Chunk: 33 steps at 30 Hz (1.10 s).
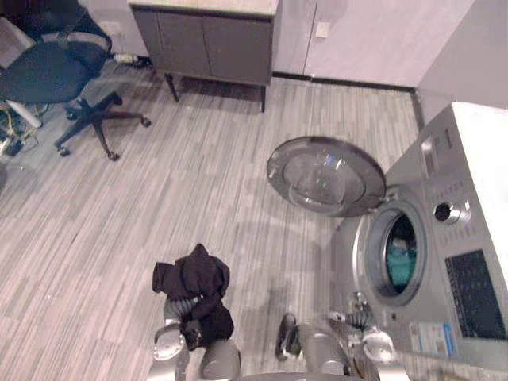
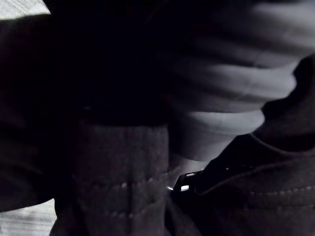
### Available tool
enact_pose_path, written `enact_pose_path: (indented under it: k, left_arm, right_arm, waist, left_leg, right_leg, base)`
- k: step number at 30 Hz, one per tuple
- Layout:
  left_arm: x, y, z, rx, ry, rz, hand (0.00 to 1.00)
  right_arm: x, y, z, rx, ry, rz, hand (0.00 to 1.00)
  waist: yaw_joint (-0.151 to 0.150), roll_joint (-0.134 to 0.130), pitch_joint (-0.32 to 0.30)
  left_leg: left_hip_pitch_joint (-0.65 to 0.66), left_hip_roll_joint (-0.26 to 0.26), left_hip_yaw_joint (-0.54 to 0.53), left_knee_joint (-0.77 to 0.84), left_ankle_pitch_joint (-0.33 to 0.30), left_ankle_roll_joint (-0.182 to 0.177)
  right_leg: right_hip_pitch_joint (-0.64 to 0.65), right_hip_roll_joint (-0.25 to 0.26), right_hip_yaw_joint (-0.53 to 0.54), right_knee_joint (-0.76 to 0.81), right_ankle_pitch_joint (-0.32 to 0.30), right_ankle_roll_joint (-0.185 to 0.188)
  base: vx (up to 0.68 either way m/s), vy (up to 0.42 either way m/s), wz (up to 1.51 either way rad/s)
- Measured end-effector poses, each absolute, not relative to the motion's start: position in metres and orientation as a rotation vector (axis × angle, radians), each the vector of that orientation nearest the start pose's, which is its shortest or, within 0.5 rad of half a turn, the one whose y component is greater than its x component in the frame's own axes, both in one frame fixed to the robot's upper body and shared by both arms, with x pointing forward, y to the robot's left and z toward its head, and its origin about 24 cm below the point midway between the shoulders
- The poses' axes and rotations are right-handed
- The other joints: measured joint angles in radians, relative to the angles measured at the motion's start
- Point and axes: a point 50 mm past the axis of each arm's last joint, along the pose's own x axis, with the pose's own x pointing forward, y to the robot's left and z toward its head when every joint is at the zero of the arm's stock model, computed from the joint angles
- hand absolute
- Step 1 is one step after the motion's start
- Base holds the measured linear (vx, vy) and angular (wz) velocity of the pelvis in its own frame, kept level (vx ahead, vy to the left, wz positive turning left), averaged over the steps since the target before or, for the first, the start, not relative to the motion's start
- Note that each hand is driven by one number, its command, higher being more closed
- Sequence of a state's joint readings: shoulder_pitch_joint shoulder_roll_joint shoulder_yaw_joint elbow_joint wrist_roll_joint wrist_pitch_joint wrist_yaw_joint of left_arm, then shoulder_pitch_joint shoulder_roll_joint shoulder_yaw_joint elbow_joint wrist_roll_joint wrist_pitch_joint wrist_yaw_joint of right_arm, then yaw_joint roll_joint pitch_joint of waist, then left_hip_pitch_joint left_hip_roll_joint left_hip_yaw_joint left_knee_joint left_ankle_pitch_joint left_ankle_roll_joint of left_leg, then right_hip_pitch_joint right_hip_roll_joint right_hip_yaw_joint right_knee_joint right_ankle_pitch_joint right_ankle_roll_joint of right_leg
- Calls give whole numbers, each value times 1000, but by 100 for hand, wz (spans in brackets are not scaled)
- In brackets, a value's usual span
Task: Pick up the laundry basket with both hands and put the clothes into the washing machine.
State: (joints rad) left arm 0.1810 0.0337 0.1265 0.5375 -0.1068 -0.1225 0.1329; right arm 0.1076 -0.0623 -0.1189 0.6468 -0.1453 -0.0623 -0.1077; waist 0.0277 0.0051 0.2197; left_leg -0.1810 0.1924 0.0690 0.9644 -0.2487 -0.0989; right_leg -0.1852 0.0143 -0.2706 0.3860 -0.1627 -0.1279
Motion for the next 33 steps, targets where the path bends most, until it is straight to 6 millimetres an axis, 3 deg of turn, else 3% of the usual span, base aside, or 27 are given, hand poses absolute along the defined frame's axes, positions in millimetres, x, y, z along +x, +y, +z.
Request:
enact_pose_path:
  k: [1,3,6,8,9,10,11,12,14,15,16,17,18,19,21,24,25,26,28,29,30,31,33]
  left_arm:
    - [159,199,-97,-55,583,335,100]
    - [164,193,-93,-68,554,307,100]
    - [170,190,-87,-57,522,287,100]
    - [170,189,-87,-52,523,280,100]
    - [170,186,-88,-48,525,270,100]
    - [167,182,-90,-52,539,263,100]
    - [166,180,-92,-55,546,262,100]
    - [163,182,-95,-47,565,262,100]
    - [164,183,-95,-43,565,264,100]
    - [164,185,-94,-40,565,266,100]
    - [164,190,-93,-23,561,266,100]
    - [164,191,-92,-16,556,266,100]
    - [169,197,-88,4,538,264,100]
    - [174,201,-86,19,524,261,100]
    - [178,210,-83,42,515,272,100]
    - [183,217,-83,64,517,277,100]
    - [182,216,-83,49,519,284,100]
    - [182,215,-84,43,521,287,100]
    - [171,215,-90,17,553,319,100]
    - [162,212,-95,2,579,327,100]
    - [158,210,-97,-1,591,322,100]
    - [159,203,-98,-9,592,302,100]
    - [161,197,-98,-17,592,287,100]
  right_arm:
    - [167,-201,-105,-192,667,-208,0]
    - [171,-201,-101,-194,646,-210,0]
    - [172,-201,-100,-197,641,-216,0]
    - [170,-201,-101,-199,645,-230,0]
    - [168,-202,-101,-203,648,-233,0]
    - [165,-204,-103,-209,658,-236,0]
    - [164,-202,-104,-203,665,-235,0]
    - [160,-196,-106,-181,675,-232,0]
    - [145,-191,-111,-162,707,-235,0]
    - [145,-189,-111,-158,708,-234,0]
    - [150,-186,-110,-154,697,-226,0]
    - [152,-185,-109,-153,692,-222,0]
    - [156,-183,-109,-152,687,-211,0]
    - [158,-181,-111,-151,694,-205,0]
    - [159,-181,-118,-166,735,-185,0]
    - [160,-191,-123,-202,773,-182,0]
    - [157,-198,-123,-219,782,-190,0]
    - [157,-198,-123,-221,782,-190,0]
    - [157,-199,-122,-226,778,-191,0]
    - [159,-203,-121,-233,769,-198,0]
    - [160,-204,-120,-237,764,-201,0]
    - [165,-204,-117,-238,749,-202,0]
    - [170,-208,-115,-232,740,-231,0]
  waist:
    - [17,-17,-3]
    - [21,-32,1]
    - [44,-32,0]
    - [42,-29,-1]
    - [44,-15,-9]
    - [44,6,-21]
    - [46,-4,-21]
    - [34,-36,-33]
    - [39,-68,-50]
    - [48,-67,-49]
    - [67,-82,-58]
    - [65,-80,-57]
    - [51,-73,-53]
    - [26,-87,-62]
    - [15,-76,-56]
    - [4,-75,-57]
    - [-8,-57,-46]
    - [-9,-55,-44]
    - [-2,-35,-32]
    - [17,-13,-23]
    - [35,-15,-22]
    - [44,-20,-19]
    - [42,-13,-14]
  left_leg:
    - [-40,3,37,6,-18,27]
    - [-93,-9,53,-94,-44,38]
    - [-141,-47,-47,-315,-41,34]
    - [-135,-74,-134,-425,-28,23]
    - [-128,-67,-156,-481,-8,8]
    - [-112,-49,-153,-504,74,9]
    - [-108,-49,-141,-485,79,13]
    - [-94,-58,-83,-486,58,26]
    - [-57,-63,22,-492,31,57]
    - [-29,-53,89,-499,18,65]
    - [25,-43,193,-527,5,71]
    - [39,-39,224,-534,1,71]
    - [56,-37,264,-551,-3,74]
    - [61,-32,286,-561,-6,77]
    - [86,-21,342,-584,-5,76]
    - [121,-15,394,-633,7,58]
    - [124,8,403,-603,9,54]
    - [123,13,404,-591,9,54]
    - [106,82,395,-377,12,57]
    - [73,124,336,-200,57,115]
    - [6,117,251,-91,79,122]
    - [-42,78,168,-93,7,92]
    - [-83,2,32,-201,-44,60]
  right_leg:
    - [38,7,28,-26,-1,-2]
    - [83,10,65,-67,-1,-1]
    - [107,28,163,-80,-1,-1]
    - [122,38,226,-72,-23,36]
    - [122,55,267,-64,-40,62]
    - [103,79,324,-35,-82,93]
    - [95,76,345,-12,-95,105]
    - [86,49,385,16,-118,129]
    - [64,23,439,31,-127,154]
    - [53,5,423,37,-120,168]
    - [30,-51,321,46,-101,195]
    - [16,-72,260,49,-96,203]
    - [2,-126,79,43,-85,202]
    - [4,-154,-35,31,-63,167]
    - [1,-169,-126,11,-40,144]
    - [-1,-133,-106,-39,-21,138]
    - [18,-112,-103,-67,-12,136]
    - [22,-109,-103,-69,-12,136]
    - [73,-75,-88,-77,-6,125]
    - [113,-48,-53,-83,-13,109]
    - [133,-50,3,-98,-18,101]
    - [126,-49,50,-107,-18,101]
    - [123,-50,112,-106,-17,102]
  base:
    - [511,-156,-60]
    - [374,-89,-62]
    - [267,52,-105]
    - [265,168,-124]
    - [237,305,-152]
    - [174,312,-156]
    - [210,378,-135]
    - [158,274,-117]
    - [133,242,-126]
    - [107,274,-190]
    - [81,225,-195]
    - [57,192,-187]
    - [21,79,-91]
    - [56,85,-86]
    - [84,13,-81]
    - [146,-73,-67]
    - [80,-67,-33]
    - [159,-132,-59]
    - [155,-135,-96]
    - [167,-48,-141]
    - [192,6,-160]
    - [163,75,-123]
    - [132,112,-104]
